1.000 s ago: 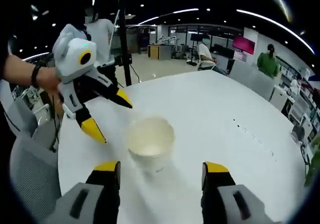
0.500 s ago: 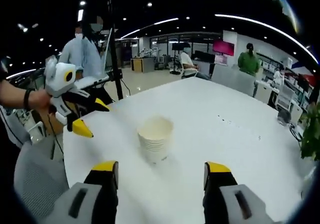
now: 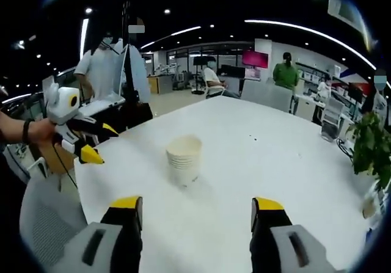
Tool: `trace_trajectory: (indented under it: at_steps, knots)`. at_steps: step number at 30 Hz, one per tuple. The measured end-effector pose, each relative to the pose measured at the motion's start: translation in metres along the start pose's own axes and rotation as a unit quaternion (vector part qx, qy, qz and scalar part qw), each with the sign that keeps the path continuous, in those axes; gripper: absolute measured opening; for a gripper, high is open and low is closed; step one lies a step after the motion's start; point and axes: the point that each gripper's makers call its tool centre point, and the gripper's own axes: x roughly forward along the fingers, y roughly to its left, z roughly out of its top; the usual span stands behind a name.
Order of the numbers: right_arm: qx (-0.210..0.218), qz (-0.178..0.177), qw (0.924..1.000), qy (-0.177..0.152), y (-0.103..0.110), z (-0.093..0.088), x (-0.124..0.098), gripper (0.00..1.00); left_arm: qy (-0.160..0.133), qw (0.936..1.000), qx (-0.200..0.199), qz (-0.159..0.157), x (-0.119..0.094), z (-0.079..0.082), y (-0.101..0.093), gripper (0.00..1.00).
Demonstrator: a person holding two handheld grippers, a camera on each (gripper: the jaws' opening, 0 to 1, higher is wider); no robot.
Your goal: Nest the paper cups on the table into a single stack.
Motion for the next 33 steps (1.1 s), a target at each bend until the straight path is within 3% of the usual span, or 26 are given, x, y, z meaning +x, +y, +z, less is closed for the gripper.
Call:
trace_trajectory:
  at_steps: [17,33]
  knots:
    - [0.033,-0.016,0.9992,-0.016,0.004,-0.013,-0.018,0.76,-0.009,0.9999,0.004,0.006,-0.008,0.0,-0.008,0.66]
    - [0.044,-0.02,0.9987,-0.017,0.01,-0.015,-0.019,0.76,-0.012,0.9998,0.001,0.013,-0.017,-0.001,-0.008,0.66]
